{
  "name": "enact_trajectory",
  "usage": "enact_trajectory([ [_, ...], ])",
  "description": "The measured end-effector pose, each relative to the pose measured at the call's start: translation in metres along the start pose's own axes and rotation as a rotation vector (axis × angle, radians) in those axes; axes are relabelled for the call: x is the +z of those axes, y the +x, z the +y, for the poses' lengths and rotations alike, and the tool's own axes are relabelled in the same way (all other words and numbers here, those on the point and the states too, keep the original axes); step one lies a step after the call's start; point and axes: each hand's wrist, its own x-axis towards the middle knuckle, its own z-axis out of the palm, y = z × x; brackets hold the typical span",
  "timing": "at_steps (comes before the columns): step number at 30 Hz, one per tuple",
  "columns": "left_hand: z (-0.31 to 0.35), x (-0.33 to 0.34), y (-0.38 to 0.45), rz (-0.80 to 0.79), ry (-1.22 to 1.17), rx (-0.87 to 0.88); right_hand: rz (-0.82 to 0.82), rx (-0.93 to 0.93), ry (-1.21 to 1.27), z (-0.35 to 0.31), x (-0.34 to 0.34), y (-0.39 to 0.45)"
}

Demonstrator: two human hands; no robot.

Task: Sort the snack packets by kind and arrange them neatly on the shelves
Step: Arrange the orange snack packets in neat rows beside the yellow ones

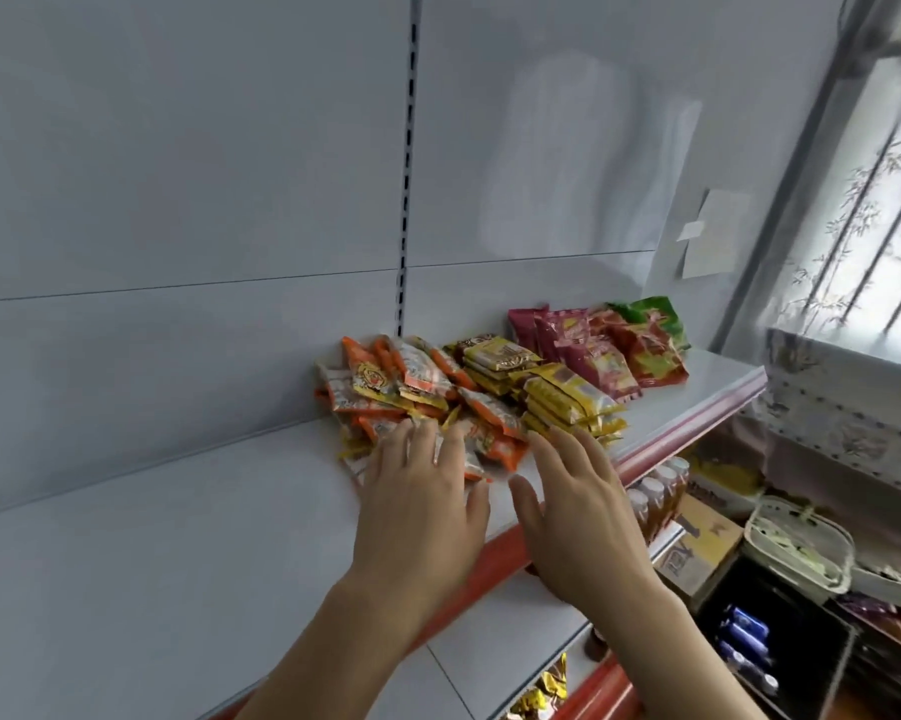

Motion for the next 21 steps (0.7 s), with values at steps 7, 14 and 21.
enact_trajectory([
  [7,0.019,0.025,0.050,-0.058,0.131,-0.125,-0.089,-0.253,-0.035,0.027,0.042,0.085],
  [14,0.024,0.043,0.065,-0.046,0.235,-0.255,-0.068,-0.337,0.042,0.034,0.053,0.113],
  [21,0.041,0.036,0.070,0.409,-0.211,-0.299,0.426,-0.538,0.467,0.043,0.045,0.099],
])
